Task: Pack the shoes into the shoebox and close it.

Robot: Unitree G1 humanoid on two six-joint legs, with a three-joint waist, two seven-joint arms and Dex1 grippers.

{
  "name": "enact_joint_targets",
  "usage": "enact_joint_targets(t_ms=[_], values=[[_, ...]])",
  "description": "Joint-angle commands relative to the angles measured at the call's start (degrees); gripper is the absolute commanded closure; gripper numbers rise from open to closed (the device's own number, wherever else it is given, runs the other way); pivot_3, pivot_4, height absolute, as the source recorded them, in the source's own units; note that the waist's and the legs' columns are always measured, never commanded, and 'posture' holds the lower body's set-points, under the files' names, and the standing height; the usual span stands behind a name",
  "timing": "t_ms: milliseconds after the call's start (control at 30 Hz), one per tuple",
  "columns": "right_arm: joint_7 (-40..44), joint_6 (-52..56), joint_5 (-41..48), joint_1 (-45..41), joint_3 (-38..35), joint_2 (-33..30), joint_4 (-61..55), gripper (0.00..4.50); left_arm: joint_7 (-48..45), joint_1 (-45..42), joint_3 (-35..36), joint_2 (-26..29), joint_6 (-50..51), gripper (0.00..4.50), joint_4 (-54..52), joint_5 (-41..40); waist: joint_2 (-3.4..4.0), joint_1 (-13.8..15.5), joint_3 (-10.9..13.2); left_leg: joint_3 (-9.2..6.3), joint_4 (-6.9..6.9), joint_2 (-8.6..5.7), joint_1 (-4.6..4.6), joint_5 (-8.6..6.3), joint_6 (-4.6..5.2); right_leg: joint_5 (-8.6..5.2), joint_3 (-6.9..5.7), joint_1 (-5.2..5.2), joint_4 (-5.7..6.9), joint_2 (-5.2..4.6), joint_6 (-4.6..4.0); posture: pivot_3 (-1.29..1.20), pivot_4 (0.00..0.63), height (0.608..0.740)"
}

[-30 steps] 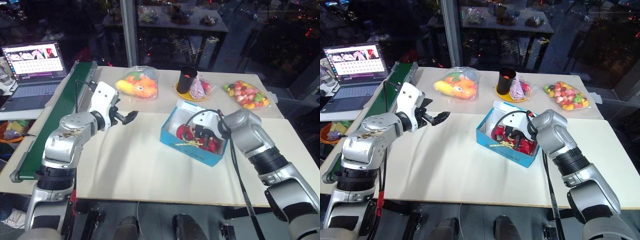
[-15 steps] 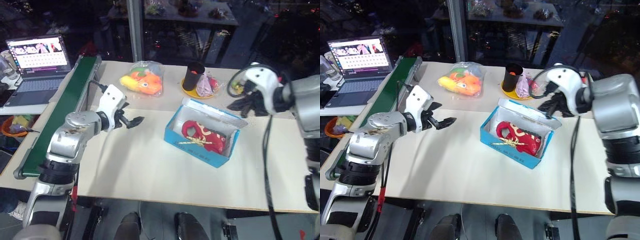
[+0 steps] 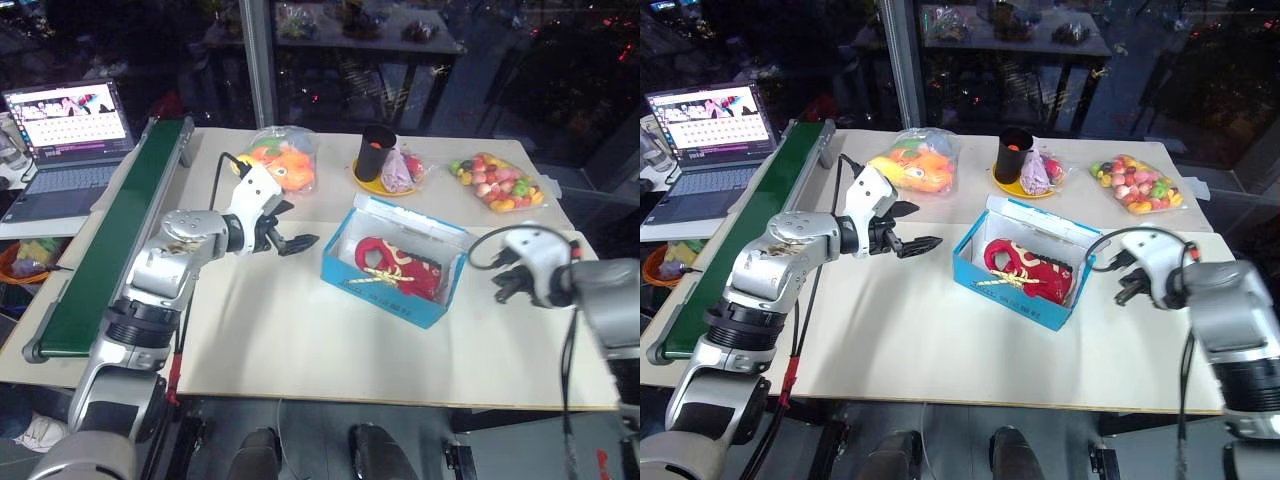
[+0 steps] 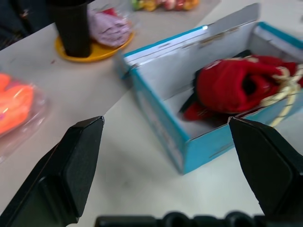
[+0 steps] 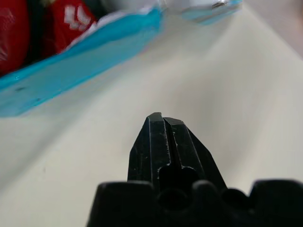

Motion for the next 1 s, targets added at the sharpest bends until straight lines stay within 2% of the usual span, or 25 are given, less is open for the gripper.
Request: enact_joint_targets(t_ms=[33, 400, 533, 633, 733, 833, 1000], values=[[-5.7, -8.6, -2.4, -2.4, 0.6, 2.1, 5.7, 4.48, -2.1, -0.9, 1.3, 2.0, -0.3, 0.00, -3.1, -0.5, 0.02, 0.0, 0.0, 0.00, 0.00, 0.00, 0.00, 0.03, -0.01, 0.03, 0.00, 0.00, 0.01, 0.00, 0.01, 0.00, 0.150, 0.733], [-15.8, -37.8, -7.3, -15.7, 4.5, 6.8, 35.5, 4.48, -5.6, 1.1, 2.4, 6.5, 3.6, 0.00, -8.9, -2.6, 0.07, 0.0, 0.0, 0.01, -0.03, 0.00, -0.02, 0.07, -0.02, 0.13, 0.04, -0.01, -0.01, 0.00, -0.09, 0.00, 0.150, 0.733], [-14.1, -42.9, -5.8, -20.4, 4.3, 11.0, 45.0, 4.48, -5.0, 1.8, 2.7, 6.6, 5.4, 0.00, -11.5, -3.6, 0.07, -0.3, 0.0, 0.00, -0.04, 0.01, -0.01, 0.07, -0.02, 0.22, 0.04, 0.00, -0.02, 0.01, -0.24, 0.00, 0.150, 0.733], [-10.5, -42.6, -3.4, -20.7, 3.5, 13.7, 47.0, 4.48, -4.9, 2.3, 3.1, 6.9, 6.2, 0.00, -12.5, -3.8, 0.07, -0.6, 0.0, -0.01, -0.04, 0.01, -0.01, 0.07, -0.02, 0.34, 0.03, 0.03, -0.02, 0.01, -0.45, 0.00, 0.150, 0.733], [-4.4, -38.0, -2.2, -17.3, 4.7, 14.8, 41.8, 4.48, -4.5, 2.7, 3.6, 7.4, 6.5, 0.00, -13.0, -3.8, 0.09, -1.1, 0.1, -0.01, -0.04, 0.00, -0.02, 0.07, -0.02, 0.35, 0.04, 0.01, 0.00, 0.01, -0.46, 0.00, 0.150, 0.733], [-0.6, -29.0, 0.9, -11.8, 4.2, 15.8, 28.7, 4.48, -4.0, 3.1, 3.7, 7.5, 6.5, 0.00, -13.2, -3.9, 0.09, -1.3, 0.1, -0.05, -0.05, 0.01, -0.02, 0.07, -0.01, 0.35, 0.02, 0.02, 0.05, 0.03, -0.45, 0.00, 0.150, 0.733], [-1.0, -15.2, 3.5, -4.9, 4.2, 18.0, 7.3, 4.48, -3.6, 3.5, 3.3, 7.0, 6.4, 0.00, -13.3, -4.1, 0.11, -1.4, 0.1, -0.05, -0.06, 0.05, 0.02, 0.07, -0.01, 0.35, 0.03, -0.02, 0.12, 0.07, -0.46, 0.00, 0.150, 0.733]])
